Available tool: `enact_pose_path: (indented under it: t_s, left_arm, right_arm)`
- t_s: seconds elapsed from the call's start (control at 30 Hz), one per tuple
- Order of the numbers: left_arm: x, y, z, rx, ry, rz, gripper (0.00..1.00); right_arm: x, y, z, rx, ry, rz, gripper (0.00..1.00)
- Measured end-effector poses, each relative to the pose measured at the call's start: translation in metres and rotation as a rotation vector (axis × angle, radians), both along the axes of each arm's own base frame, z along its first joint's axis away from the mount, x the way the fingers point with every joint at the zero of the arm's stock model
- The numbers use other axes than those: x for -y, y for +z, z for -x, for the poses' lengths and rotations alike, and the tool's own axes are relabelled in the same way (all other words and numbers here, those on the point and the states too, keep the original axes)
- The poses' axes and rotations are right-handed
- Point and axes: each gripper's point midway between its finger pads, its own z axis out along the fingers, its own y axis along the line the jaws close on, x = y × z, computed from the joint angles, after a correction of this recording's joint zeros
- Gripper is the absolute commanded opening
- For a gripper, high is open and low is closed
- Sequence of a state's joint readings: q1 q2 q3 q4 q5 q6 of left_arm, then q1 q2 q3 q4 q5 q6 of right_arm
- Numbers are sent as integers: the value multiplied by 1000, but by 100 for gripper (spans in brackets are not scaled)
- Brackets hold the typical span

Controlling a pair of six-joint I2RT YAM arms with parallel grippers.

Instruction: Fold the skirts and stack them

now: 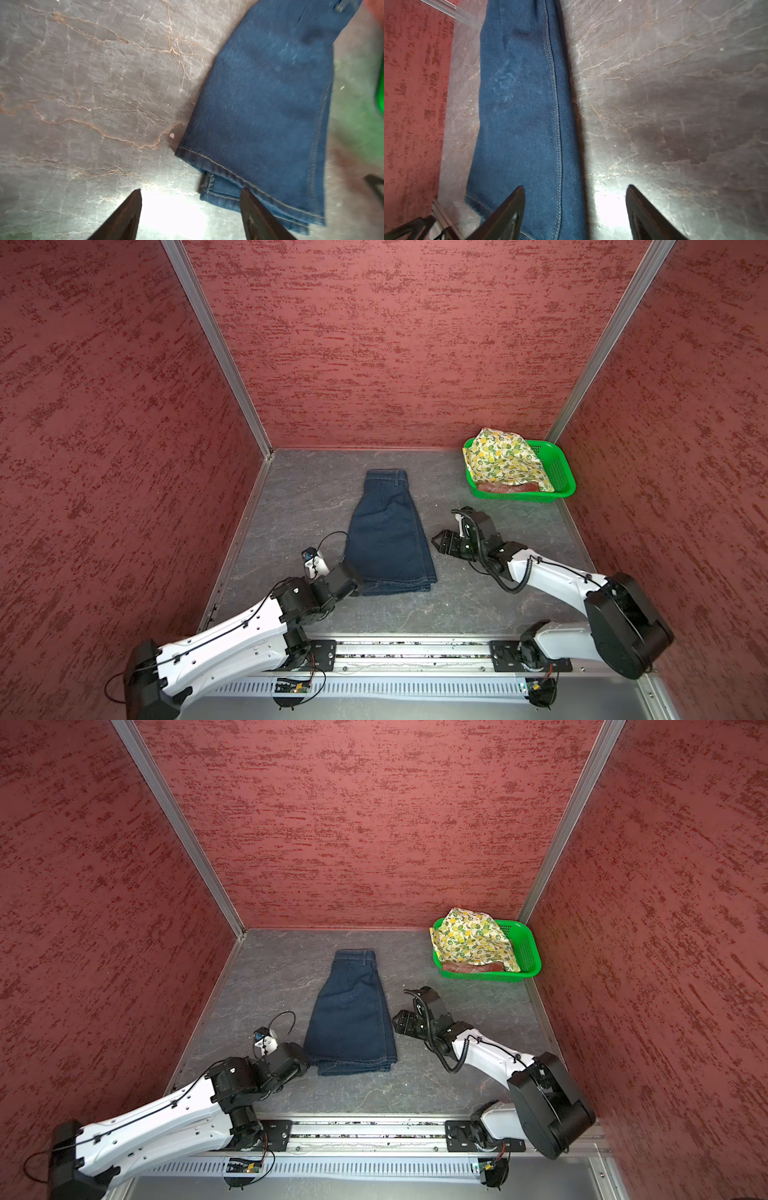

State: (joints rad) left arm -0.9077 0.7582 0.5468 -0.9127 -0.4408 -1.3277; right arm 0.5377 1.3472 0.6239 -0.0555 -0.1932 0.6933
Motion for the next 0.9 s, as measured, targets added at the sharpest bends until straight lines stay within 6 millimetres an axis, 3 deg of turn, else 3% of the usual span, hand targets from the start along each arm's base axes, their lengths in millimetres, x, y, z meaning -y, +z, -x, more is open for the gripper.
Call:
enact_pose_path:
  t_s: [0.17, 0.37, 0.53, 0.6, 0.7, 0.9]
  left_arm:
    - [-9, -24, -8, -103, 57, 24, 76]
    - [5, -55, -16, -218, -11, 59, 74]
    - [26, -66, -26, -239, -92, 98, 40]
    - [31, -72, -27, -253, -116, 102, 21]
    - [43, -75, -25, -248, -165, 98, 5]
    - [90, -75, -12, -249, -326, 59, 1]
  right_arm:
    - [-6, -2, 5, 12, 41, 25, 78]
    - [-11, -2, 9, 26, 80, 37, 78]
    - [-11, -2, 10, 27, 82, 40, 80]
    - [-11, -3, 10, 26, 82, 40, 80]
    - [-9, -3, 9, 21, 74, 39, 80]
    - [15, 15, -7, 43, -10, 23, 81]
